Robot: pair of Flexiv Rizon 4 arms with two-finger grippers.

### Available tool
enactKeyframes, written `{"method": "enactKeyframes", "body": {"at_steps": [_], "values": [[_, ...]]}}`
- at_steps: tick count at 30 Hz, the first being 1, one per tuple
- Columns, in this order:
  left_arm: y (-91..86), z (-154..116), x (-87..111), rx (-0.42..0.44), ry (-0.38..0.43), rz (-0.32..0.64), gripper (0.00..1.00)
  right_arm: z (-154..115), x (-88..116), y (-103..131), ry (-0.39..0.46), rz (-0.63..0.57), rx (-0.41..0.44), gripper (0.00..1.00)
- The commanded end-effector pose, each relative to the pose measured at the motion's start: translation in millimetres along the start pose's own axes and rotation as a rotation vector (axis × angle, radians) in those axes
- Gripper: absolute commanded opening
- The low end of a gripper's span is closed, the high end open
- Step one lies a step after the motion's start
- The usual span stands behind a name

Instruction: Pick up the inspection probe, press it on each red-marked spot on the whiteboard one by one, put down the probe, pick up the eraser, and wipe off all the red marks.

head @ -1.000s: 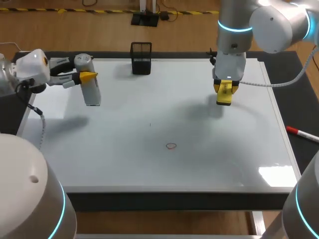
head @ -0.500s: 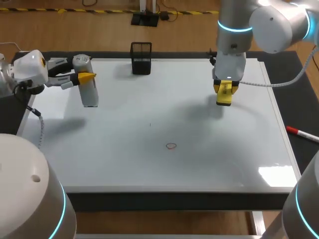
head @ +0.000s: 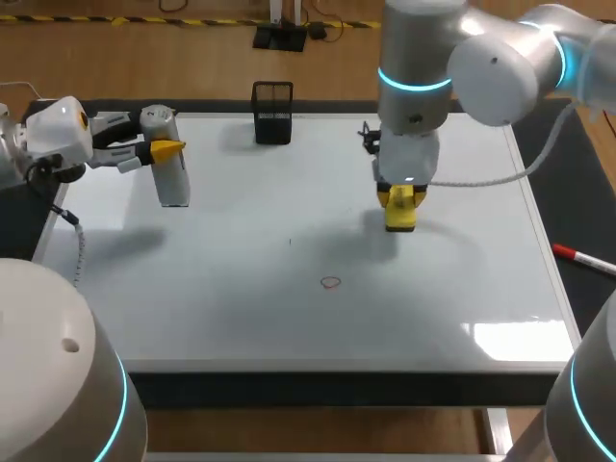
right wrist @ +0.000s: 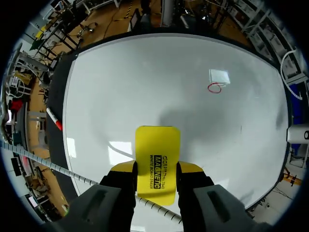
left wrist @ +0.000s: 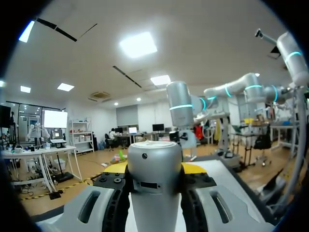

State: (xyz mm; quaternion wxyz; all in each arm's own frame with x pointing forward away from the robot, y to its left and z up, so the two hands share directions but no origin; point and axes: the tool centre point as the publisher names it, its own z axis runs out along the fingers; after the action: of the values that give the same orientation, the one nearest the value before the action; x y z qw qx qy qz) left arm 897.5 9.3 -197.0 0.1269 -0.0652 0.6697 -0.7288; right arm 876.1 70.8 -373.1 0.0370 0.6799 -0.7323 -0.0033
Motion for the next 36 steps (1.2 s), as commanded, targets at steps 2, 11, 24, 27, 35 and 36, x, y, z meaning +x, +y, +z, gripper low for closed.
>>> {"method": "enactKeyframes", "body": {"at_steps": [2,11,24,27,35,36], "values": [[-1.4,0,0.8,-0.001,-0.002,0.001,0.0,2,-20,26,-0.01,-0.009,0.035,0.0],[-1.4,0,0.8,-0.001,-0.002,0.001,0.0,-2,-57,53,-0.033,-0.059,0.023,0.0],[-1.4,0,0.8,-0.001,-0.002,0.001,0.0,12,-114,97,-0.055,-0.15,0.015,0.0],[-1.4,0,0.8,-0.001,-0.002,0.001,0.0,20,-122,104,-0.056,-0.165,0.002,0.0],[-1.4,0,0.8,-0.001,-0.002,0.001,0.0,28,-137,117,-0.056,-0.209,-0.001,0.0],[-1.4,0,0.8,-0.001,-0.002,0.001,0.0,28,-139,118,-0.056,-0.212,-0.001,0.0]]}}
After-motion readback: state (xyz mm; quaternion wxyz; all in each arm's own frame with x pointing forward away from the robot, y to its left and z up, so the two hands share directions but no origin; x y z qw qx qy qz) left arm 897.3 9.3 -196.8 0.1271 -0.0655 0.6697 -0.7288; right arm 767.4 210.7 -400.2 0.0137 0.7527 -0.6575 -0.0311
